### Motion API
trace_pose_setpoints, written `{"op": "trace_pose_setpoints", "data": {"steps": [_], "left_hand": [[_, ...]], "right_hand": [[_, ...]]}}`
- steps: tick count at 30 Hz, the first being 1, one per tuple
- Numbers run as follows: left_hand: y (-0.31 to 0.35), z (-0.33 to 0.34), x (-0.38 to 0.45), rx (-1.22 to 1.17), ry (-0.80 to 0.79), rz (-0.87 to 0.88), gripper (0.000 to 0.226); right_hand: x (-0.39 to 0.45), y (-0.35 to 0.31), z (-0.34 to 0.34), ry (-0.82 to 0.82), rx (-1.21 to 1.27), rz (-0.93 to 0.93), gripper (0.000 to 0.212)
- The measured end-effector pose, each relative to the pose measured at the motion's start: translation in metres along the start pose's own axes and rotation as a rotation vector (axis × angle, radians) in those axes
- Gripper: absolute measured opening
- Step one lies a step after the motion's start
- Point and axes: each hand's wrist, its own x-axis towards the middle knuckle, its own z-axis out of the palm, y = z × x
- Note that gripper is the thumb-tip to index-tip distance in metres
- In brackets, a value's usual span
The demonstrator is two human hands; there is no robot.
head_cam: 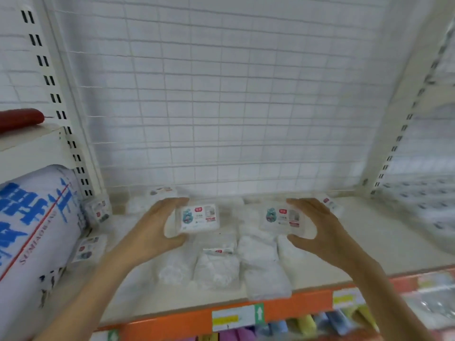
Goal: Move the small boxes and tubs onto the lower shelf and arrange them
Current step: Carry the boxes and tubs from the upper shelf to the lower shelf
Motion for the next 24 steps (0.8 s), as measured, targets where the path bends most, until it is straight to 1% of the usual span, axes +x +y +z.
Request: {"op": "trace_pose_setpoints", "data": {"steps": [3,7,11,16,18,22,24], "left_hand": [[0.031,0.023,-0.004,-0.085,-0.084,0.077,0.063],[0.077,0.075,-0.006,-0.215,-0.16,0.189,0.067],[0.129,0.139,-0.01,-0.298,-0.222,0.269,0.062],[0.203,0.214,-0.005,-0.38,-0.329,0.332,0.063],[0.234,0.241,-0.005,-0.411,-0.382,0.324,0.062],[0.293,0.287,-0.006,-0.454,-0.414,0.367,0.064],[0.323,0.309,-0.008,-0.471,-0.428,0.387,0.061]], "right_hand": [[-0.05,0.014,-0.024,0.067,0.024,0.089,0.069],[-0.119,0.039,-0.047,0.113,-0.001,0.208,0.065],[-0.19,0.068,-0.076,0.199,-0.011,0.345,0.066],[-0.282,0.111,-0.123,0.226,-0.014,0.502,0.074],[-0.315,0.124,-0.142,0.239,-0.01,0.559,0.075],[-0.376,0.141,-0.177,0.309,-0.013,0.631,0.064],[-0.404,0.151,-0.191,0.34,-0.018,0.686,0.064]]}}
